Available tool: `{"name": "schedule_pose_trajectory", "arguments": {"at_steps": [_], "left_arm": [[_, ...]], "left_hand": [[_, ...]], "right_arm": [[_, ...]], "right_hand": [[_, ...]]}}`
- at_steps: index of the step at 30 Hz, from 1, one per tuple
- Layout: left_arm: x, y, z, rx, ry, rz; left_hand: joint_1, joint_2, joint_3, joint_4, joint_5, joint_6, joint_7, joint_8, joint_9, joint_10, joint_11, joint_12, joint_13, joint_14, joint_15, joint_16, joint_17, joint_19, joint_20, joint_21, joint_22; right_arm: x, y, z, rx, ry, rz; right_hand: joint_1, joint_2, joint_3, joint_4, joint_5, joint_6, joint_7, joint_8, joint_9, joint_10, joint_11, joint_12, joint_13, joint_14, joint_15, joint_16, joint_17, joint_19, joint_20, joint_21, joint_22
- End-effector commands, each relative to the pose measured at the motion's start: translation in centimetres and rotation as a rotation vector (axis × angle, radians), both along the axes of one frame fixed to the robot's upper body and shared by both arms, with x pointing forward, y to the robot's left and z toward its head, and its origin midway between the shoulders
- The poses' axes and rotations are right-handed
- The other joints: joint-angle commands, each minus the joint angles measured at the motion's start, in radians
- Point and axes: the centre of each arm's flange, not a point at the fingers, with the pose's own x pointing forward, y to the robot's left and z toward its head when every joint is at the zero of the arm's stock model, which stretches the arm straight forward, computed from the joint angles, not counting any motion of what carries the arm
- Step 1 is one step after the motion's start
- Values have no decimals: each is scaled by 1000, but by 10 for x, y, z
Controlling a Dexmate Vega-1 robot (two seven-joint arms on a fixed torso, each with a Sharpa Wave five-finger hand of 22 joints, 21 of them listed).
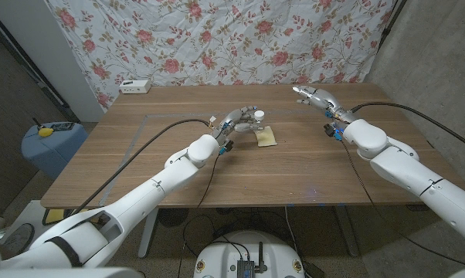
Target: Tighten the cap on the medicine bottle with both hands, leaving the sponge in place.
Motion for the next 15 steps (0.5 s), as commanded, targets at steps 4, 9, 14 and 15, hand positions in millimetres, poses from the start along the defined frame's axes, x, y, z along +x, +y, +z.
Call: {"name": "schedule_pose_trajectory", "arguments": {"at_steps": [4,9,14,15], "left_arm": [[2,-6,2,16,-7,-10],[4,-8,3,22,-9,-16],[4,-10,4,25,-10,-22],[4,-11,4,27,-10,-22]], "left_hand": [[-1,8,7,0,-2,12,2,-3,2,21,-5,4,4,10,-117,-1,0,10,-74,-1,2],[-2,7,8,0,-3,12,2,-4,2,21,-5,3,4,9,-117,-2,0,10,-75,-1,2],[-3,7,9,0,-3,12,3,-4,2,24,-4,3,4,10,-116,-2,0,10,-74,-2,2],[-3,8,9,0,-3,12,2,-4,2,24,-4,4,4,10,-116,-2,0,9,-73,-2,2]], "right_arm": [[-14,13,17,-158,17,-67],[-18,17,21,-192,8,-75],[-23,21,25,-227,10,-81],[-24,22,26,-233,9,-83]], "right_hand": [[75,18,23,-57,-68,1,45,-3,4,8,-2,7,6,16,1,6,4,24,-29,5,3],[80,12,23,-62,-69,-1,56,-3,4,4,-4,5,6,16,2,5,4,26,-28,5,3],[85,8,23,-65,-70,-4,59,-4,4,0,-1,4,6,13,6,3,3,25,-27,4,3],[85,6,22,-66,-70,-5,59,-5,4,-1,-2,4,6,11,5,3,3,24,-25,4,3]]}}
